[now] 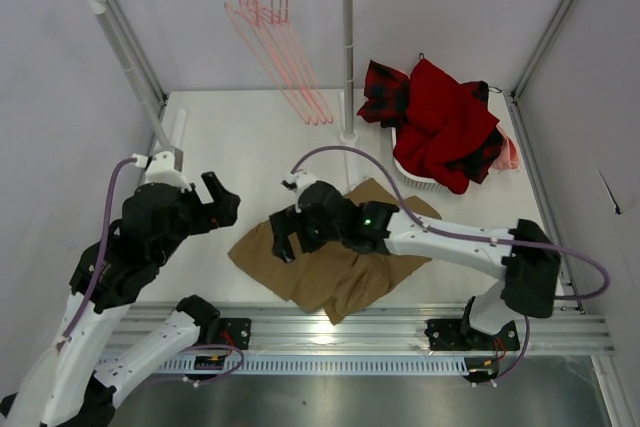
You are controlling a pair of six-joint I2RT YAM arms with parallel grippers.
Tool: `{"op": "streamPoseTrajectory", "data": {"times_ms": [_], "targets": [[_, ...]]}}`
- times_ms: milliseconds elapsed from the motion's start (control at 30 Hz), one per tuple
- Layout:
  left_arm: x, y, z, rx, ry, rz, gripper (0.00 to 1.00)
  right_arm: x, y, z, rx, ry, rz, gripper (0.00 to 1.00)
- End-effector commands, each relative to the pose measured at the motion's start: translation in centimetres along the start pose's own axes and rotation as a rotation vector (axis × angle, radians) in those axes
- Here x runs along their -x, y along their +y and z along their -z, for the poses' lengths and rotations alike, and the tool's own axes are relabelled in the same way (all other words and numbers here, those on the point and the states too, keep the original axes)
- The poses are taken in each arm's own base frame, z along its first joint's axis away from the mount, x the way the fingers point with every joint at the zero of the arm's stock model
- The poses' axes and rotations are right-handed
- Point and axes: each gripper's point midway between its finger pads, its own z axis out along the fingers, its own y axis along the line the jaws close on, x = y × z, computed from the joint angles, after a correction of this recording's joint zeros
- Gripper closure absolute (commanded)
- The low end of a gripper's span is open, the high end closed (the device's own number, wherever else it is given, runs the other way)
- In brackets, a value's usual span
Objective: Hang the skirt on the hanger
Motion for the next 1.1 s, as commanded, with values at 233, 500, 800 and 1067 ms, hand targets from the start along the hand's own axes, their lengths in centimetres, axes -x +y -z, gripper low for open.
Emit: {"op": "streamPoseTrajectory", "data": {"times_ms": [233,500,800,1067], "targets": [[-3.1,-8.6,-4.5,-0.373,0.154,-0.077,0.0,-4.7,-14.9,10.4,-0.437,-0.05,-0.382,0.01],[-7.1,-11.4,-9.9,-0.407,0.2,-0.186,0.01,0.8,-23.5,10.2,-0.583,-0.239,-0.522,0.04],[-14.6,-10.6,-15.7,-0.281,0.404,-0.314,0.04,4.1,-30.5,4.1,-0.705,-0.166,-0.485,0.13],[-18.7,-8.7,-15.9,-0.267,0.488,-0.317,0.37,2.7,-33.0,0.9,-0.767,-0.091,-0.502,0.22]]}}
